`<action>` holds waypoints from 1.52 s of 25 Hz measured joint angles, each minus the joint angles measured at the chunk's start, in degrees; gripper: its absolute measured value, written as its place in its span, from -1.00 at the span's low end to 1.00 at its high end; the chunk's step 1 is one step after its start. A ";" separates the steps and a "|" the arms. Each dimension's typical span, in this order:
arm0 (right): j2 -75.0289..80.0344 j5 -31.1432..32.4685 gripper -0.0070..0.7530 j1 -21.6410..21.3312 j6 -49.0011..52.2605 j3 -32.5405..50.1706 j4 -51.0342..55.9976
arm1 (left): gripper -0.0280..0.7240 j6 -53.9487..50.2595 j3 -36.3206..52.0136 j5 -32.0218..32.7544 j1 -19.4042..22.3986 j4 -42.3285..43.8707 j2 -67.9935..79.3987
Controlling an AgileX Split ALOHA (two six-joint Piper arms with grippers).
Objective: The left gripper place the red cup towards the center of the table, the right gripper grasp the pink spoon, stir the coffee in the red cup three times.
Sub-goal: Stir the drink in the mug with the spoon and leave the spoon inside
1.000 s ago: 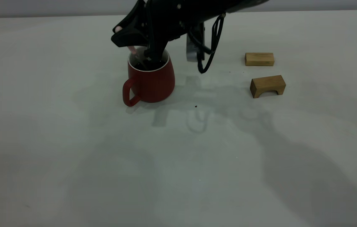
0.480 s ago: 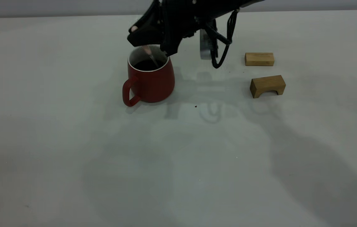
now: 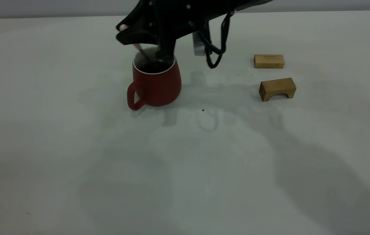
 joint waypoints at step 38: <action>0.40 3.49 -0.49 -1.29 -4.96 -0.24 -5.48 | 0.03 0.00 0.00 0.00 0.00 0.00 0.00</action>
